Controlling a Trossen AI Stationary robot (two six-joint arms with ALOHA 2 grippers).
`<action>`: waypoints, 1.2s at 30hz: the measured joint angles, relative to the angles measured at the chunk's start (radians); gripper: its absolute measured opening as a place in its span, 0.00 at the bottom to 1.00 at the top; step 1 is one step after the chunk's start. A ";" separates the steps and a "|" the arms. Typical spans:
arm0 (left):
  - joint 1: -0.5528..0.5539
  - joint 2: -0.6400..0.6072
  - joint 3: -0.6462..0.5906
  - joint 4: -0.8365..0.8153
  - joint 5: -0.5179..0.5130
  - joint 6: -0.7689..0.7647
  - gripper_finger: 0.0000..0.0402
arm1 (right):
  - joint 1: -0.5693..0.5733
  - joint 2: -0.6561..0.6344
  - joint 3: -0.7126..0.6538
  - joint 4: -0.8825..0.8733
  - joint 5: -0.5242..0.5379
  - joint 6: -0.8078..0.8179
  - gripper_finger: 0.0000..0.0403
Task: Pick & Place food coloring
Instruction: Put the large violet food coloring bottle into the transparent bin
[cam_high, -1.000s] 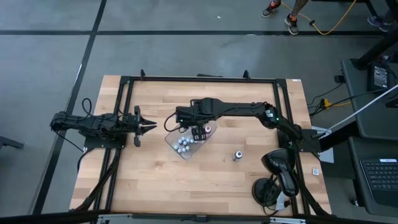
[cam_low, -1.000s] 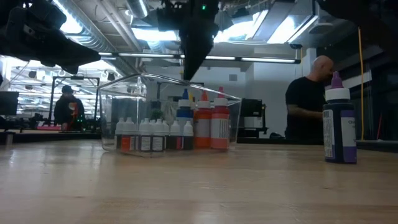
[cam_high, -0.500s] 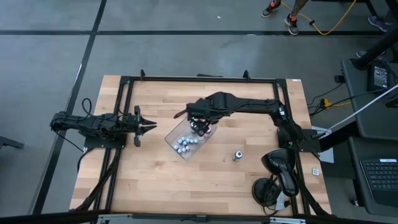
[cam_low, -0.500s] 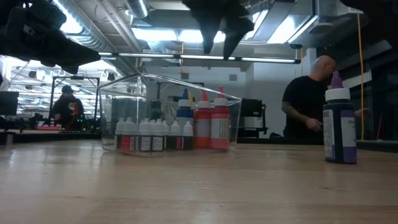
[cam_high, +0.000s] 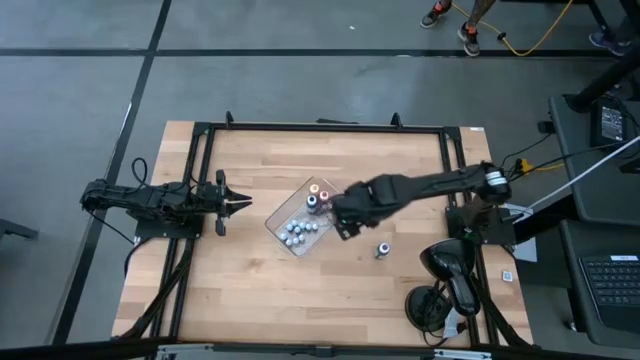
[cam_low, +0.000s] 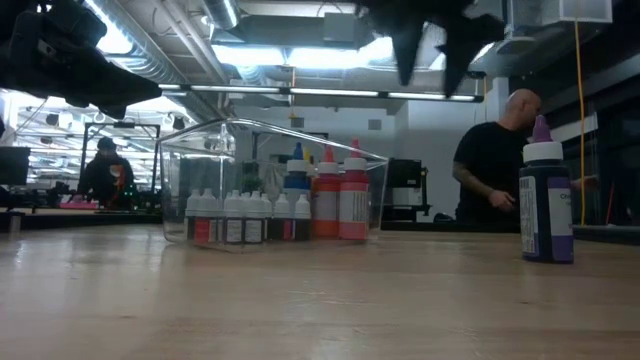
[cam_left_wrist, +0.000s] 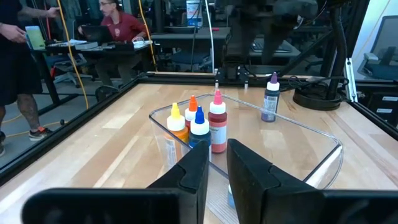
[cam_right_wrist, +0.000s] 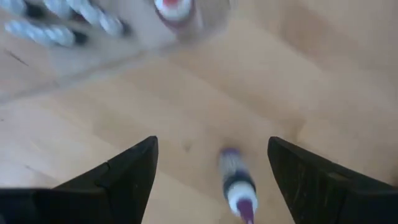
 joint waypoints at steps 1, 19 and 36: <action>0.000 0.000 0.000 0.000 0.000 0.000 0.14 | 0.013 -0.022 -0.043 0.015 -0.012 0.027 0.76; 0.000 0.000 0.000 0.000 0.000 0.000 0.14 | 0.120 -0.183 -0.520 0.328 -0.181 0.245 0.76; 0.000 0.000 0.000 0.000 0.000 0.000 0.15 | 0.157 -0.185 -0.568 0.410 -0.174 0.275 0.57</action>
